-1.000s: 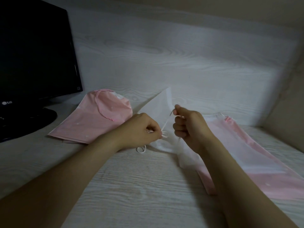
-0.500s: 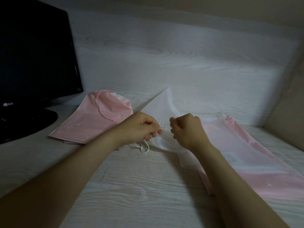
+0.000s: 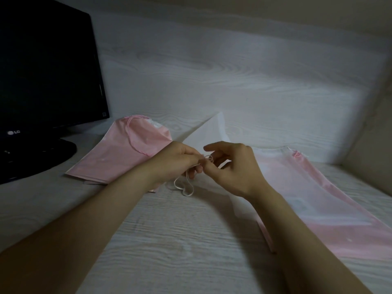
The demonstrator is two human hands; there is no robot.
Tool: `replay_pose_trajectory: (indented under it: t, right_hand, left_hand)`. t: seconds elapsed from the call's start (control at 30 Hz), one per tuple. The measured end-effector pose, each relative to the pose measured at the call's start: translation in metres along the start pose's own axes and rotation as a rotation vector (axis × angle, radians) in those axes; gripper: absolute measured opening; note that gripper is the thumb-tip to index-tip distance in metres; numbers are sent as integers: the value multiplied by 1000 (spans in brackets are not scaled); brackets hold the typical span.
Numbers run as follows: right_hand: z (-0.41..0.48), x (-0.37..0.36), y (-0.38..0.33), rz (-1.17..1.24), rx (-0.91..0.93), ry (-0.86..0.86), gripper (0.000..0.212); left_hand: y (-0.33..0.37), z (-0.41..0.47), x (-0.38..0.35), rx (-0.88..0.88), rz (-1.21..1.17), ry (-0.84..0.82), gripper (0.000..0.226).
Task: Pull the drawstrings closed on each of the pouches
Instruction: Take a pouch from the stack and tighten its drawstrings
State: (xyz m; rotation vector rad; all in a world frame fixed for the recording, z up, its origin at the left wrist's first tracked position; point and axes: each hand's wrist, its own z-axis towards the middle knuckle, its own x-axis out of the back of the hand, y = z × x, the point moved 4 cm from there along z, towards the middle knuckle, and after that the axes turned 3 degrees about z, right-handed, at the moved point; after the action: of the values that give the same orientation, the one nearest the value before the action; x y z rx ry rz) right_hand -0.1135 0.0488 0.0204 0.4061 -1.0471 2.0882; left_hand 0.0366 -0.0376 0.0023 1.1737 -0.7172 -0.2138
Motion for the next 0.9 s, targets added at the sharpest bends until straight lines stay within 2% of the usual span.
replay_pose_trajectory:
  t: [0.1, 0.23, 0.33, 0.4, 0.57, 0.7, 0.83, 0.9]
  right_hand:
    - [2, -2, -1, -39, 69, -38, 8]
    - [4, -3, 7, -94, 69, -18, 18]
    - [2, -6, 3, -87, 82, -5, 9]
    - [1, -7, 0, -108, 110, 11, 12]
    - [5, -10, 1, -259, 220, 81, 2]
    - [4, -15, 2, -320, 268, 51, 10]
    - [5, -17, 7, -416, 278, -64, 20]
    - [4, -17, 8, -431, 258, -93, 24]
  left_hand:
    - [-3, 0, 2, 0, 12, -10, 21]
    - [-6, 1, 3, -11, 20, 1, 23]
    - [-4, 1, 3, -15, 37, 17, 23]
    - [-2, 0, 3, -6, 35, 18, 24]
    - [1, -1, 2, 2, 46, 23, 30]
    - [2, -2, 1, 5, 41, 9, 32]
    - [-1, 0, -3, 52, 28, -51, 17]
    - [0, -2, -3, 73, 56, -37, 17]
